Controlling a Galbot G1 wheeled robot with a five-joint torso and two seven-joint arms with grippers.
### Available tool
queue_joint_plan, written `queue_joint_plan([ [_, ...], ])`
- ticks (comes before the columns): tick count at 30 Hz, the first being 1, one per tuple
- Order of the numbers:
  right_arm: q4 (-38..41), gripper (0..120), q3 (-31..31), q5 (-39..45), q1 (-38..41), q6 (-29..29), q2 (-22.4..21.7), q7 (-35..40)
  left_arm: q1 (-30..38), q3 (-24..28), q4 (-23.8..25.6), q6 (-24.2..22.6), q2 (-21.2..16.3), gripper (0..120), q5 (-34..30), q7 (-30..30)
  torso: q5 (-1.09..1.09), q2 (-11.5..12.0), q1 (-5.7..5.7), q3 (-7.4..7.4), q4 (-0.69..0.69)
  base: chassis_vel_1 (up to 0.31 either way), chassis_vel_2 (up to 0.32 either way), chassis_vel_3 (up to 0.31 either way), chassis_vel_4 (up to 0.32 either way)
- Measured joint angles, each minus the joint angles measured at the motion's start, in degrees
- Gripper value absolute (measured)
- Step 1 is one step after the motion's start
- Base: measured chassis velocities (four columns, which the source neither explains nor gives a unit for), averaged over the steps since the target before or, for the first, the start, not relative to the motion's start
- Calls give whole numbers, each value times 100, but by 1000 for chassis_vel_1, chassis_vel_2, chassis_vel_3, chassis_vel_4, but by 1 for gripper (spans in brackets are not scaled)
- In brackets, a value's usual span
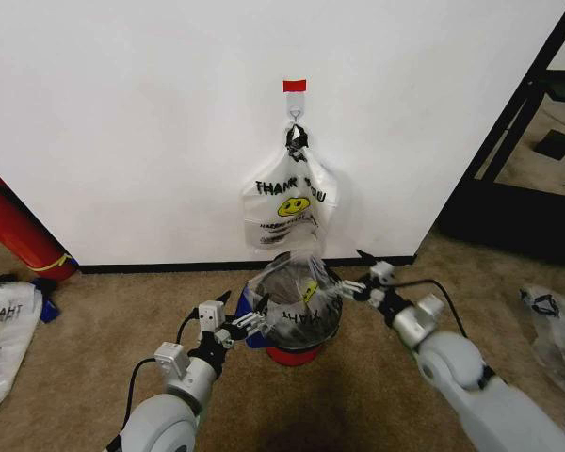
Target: Pick up the garbage bag from the wall and place it over the trash bin.
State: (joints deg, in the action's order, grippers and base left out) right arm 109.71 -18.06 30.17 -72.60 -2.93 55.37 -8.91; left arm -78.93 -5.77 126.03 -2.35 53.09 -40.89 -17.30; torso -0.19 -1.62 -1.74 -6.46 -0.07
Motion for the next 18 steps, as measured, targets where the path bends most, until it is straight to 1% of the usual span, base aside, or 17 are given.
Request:
queue_joint_plan([
  [2, 193, 100, -434, -165, -462, -160, 105, 26, 95, 55, -12, -7, -75, 100, -8, 38, -4, -1, 0, 0, 1, 0, 0, 0, 0],
  [3, 412, 100, -807, -260, -1009, -261, 242, 54, 225, 134, -90, -47, -167, 99, -21, 68, -2, 0, 0, 0, -1, 0, 0, 0, 0],
  [4, 544, 100, -1032, -294, -1333, -343, 337, 64, 329, 207, -145, -109, -213, 97, -40, 79, -2, -1, 0, 0, 3, 0, 0, 0, 0],
  [5, 660, 100, -1226, -336, -1685, -465, 444, 66, 482, 321, -221, -176, -258, 97, -76, 88, -5, -1, 0, 0, 4, 0, 0, 0, 0],
  [6, 697, 100, -1306, -352, -1861, -525, 507, 66, 563, 384, -256, -203, -276, 97, -95, 92, -5, 0, 0, 0, 4, 0, 0, 0, 0],
  [7, 697, 100, -1306, -352, -1861, -525, 507, 66, 563, 384, -256, -203, -276, 97, -95, 92, -5, 0, 0, 0, 4, 0, 0, 0, 0],
  [8, 782, 100, -1497, -370, -2257, -664, 679, 72, 864, 601, -384, -275, -340, 95, -166, 106, -3, 0, 0, 0, 1, 0, 0, 0, 0],
  [9, 827, 100, -1594, -367, -2433, -720, 772, 84, 1002, 682, -443, -293, -360, 95, -195, 119, -3, -1, 0, 0, -1, 0, 0, 0, 0],
  [12, 996, 100, -1790, -377, -3056, -922, 1100, 114, 1612, 1057, -691, -338, -441, 88, -282, 157, -4, 0, -1, 0, -1, 0, 0, 0, 0],
  [13, 1002, 100, -1805, -438, -3160, -1007, 1163, 113, 1752, 1147, -749, -354, -457, 85, -308, 165, -4, 0, -1, -1, 1, 0, 0, 0, 0],
  [15, 1002, 100, -1811, -470, -3203, -1050, 1197, 114, 1807, 1182, -770, -360, -463, 84, -319, 169, -5, 0, -1, 0, 1, 0, 0, 0, 0],
  [18, 994, 100, -1812, -553, -3322, -1186, 1398, 146, 2285, 1513, -974, -418, -507, 73, -408, 219, -4, 0, -1, -1, 2, 0, 0, 0, 0],
])
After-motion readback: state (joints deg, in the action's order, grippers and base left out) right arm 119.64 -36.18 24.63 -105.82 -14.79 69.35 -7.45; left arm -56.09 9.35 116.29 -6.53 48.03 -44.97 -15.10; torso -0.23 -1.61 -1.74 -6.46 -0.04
